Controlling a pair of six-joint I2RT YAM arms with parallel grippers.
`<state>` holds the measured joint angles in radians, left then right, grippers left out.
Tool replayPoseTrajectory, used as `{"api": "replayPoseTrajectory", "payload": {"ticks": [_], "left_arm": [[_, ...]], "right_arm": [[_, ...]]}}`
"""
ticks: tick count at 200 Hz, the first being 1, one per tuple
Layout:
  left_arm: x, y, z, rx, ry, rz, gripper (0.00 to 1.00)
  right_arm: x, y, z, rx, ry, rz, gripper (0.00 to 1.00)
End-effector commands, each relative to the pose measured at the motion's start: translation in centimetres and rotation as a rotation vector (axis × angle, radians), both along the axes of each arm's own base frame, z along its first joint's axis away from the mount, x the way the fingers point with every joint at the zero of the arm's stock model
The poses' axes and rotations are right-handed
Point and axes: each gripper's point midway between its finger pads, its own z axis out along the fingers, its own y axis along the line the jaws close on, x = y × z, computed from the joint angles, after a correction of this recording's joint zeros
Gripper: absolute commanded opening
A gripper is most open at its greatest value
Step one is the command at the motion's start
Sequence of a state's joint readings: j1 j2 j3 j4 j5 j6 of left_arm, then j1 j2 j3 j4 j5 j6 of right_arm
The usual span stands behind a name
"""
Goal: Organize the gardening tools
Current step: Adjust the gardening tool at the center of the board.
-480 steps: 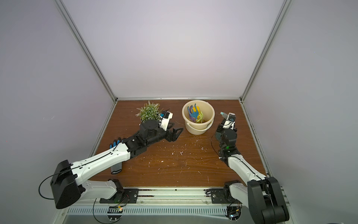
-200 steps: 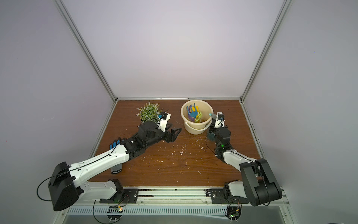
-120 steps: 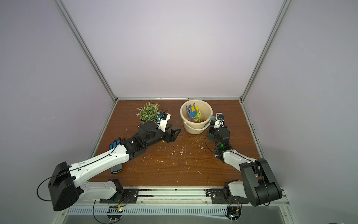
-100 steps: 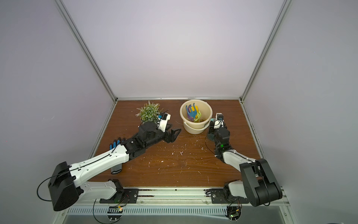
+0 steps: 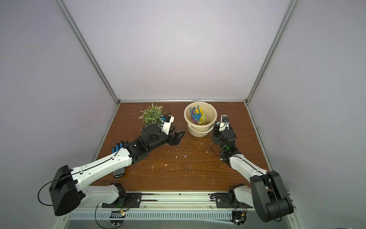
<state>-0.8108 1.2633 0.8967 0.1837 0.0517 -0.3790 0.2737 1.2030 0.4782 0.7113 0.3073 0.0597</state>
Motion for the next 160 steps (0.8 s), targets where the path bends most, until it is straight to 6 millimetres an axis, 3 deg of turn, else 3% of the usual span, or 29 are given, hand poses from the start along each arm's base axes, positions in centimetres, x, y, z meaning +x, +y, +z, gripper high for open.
{"api": "replayPoseTrajectory", "payload": {"ticks": [1, 69, 126, 160], "left_arm": [[0.1, 0.2, 0.2, -0.019, -0.006, 0.0, 0.76], [0.3, -0.1, 0.1, -0.023, -0.006, -0.011, 0.76], [0.4, -0.4, 0.1, -0.028, -0.005, -0.018, 0.76], [0.3, -0.2, 0.2, -0.03, -0.004, -0.015, 0.76]], "right_arm": [[-0.3, -0.3, 3.5, 0.019, -0.066, -0.015, 0.67], [-1.8, -0.2, 6.3, 0.029, -0.08, 0.011, 0.7], [-2.2, 0.9, 5.8, 0.042, -0.052, 0.079, 0.7], [-2.6, 1.4, 6.5, 0.059, -0.06, 0.117, 0.7]]}}
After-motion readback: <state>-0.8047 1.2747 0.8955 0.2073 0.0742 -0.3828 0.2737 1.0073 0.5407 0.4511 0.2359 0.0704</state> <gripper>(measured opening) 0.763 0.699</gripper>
